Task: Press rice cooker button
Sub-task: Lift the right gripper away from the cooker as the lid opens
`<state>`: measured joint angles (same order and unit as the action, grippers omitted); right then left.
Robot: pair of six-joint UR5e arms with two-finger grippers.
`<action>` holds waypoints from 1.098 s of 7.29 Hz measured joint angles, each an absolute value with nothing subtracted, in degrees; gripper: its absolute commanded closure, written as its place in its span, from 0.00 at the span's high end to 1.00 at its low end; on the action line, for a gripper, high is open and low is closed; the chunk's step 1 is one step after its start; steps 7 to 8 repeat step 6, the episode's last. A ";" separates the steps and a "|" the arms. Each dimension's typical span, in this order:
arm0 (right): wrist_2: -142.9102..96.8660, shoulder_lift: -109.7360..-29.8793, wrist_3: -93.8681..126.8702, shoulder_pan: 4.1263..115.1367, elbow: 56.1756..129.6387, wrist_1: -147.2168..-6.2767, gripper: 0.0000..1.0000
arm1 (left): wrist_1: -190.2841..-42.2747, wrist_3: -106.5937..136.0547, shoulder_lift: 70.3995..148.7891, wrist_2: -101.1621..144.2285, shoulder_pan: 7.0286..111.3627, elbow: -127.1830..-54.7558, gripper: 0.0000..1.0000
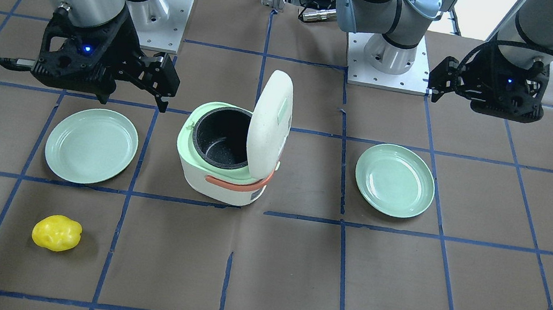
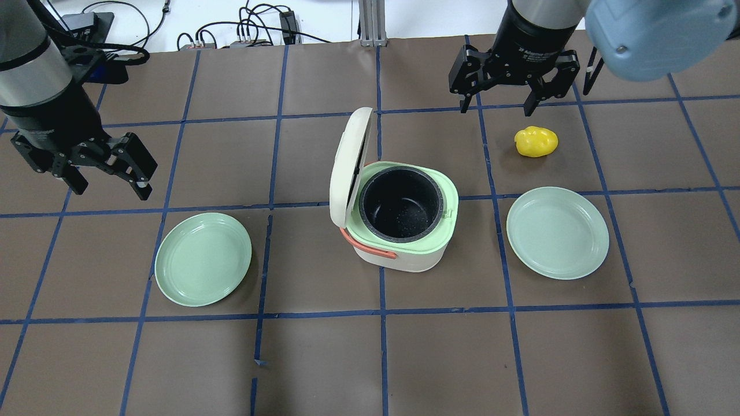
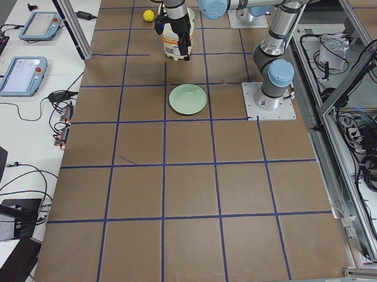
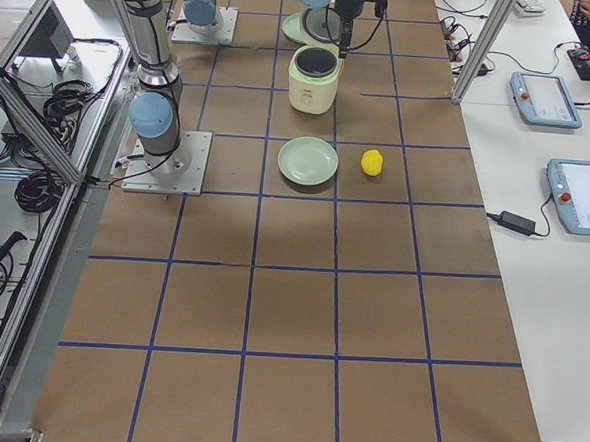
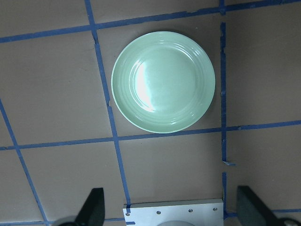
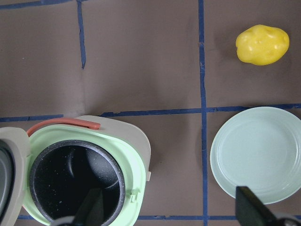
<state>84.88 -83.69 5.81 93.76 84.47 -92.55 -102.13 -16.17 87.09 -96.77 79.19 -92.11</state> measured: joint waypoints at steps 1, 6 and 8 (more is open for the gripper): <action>84.99 -83.71 3.64 93.41 84.72 -92.54 1.00 | -102.13 -16.17 87.07 -96.77 79.19 -92.11 1.00; 85.76 -83.75 0.43 93.03 85.10 -92.38 1.00 | -102.13 -16.17 87.10 -96.77 79.19 -92.11 1.00; 85.76 -83.75 0.43 93.03 85.10 -92.38 1.00 | -102.13 -16.17 87.10 -96.77 79.19 -92.11 1.00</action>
